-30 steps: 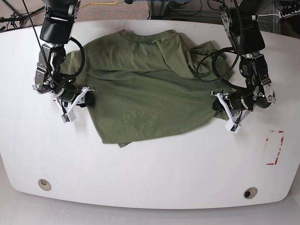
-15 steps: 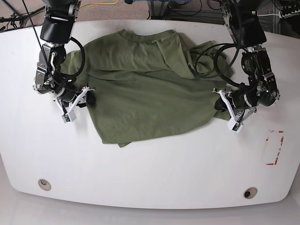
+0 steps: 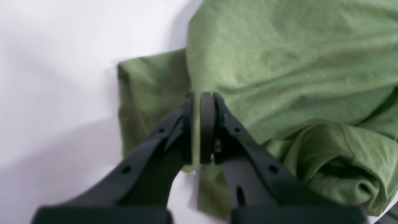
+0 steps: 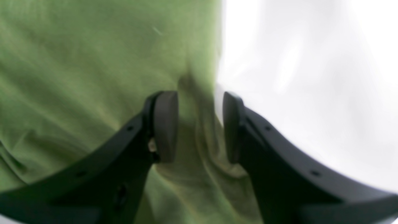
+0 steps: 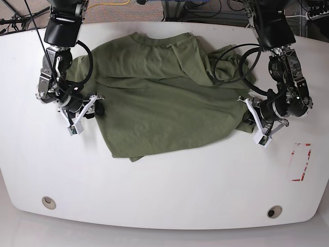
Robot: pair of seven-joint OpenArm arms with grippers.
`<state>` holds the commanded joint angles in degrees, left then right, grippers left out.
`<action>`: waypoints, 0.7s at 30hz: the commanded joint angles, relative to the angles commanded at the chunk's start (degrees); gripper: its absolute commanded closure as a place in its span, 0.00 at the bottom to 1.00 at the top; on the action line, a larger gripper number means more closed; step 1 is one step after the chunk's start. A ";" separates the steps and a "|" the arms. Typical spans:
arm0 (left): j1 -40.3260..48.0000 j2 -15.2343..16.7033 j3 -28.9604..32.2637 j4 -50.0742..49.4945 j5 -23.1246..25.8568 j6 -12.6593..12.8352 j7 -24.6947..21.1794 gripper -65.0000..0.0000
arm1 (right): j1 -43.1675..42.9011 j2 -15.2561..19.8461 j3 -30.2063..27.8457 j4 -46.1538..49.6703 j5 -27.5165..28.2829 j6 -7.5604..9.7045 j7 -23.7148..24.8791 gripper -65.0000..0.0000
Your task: Fold the T-shirt properly
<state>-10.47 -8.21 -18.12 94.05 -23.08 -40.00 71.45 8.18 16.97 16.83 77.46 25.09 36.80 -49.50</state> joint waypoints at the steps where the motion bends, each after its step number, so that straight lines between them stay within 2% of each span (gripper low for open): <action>1: 0.52 -0.55 0.54 0.74 -0.02 0.00 0.42 0.98 | -0.01 0.02 -0.04 -0.10 0.00 -0.06 -0.12 0.58; 12: 4.45 -1.14 6.27 6.61 0.79 0.00 4.28 0.93 | 0.04 -0.14 -0.23 -1.15 0.72 0.09 -0.18 0.42; 14: 5.06 -1.34 8.48 8.82 0.97 0.00 5.27 0.91 | -0.41 0.08 -0.22 -1.30 0.81 0.02 0.06 0.36; 21: 4.02 -1.83 8.43 6.75 1.12 0.00 4.16 0.90 | -0.97 0.08 -0.19 -1.17 0.92 -0.01 0.07 0.36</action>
<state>-6.45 -10.04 -9.69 100.79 -21.96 -40.00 75.60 7.21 17.05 16.63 76.29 26.01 36.79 -49.43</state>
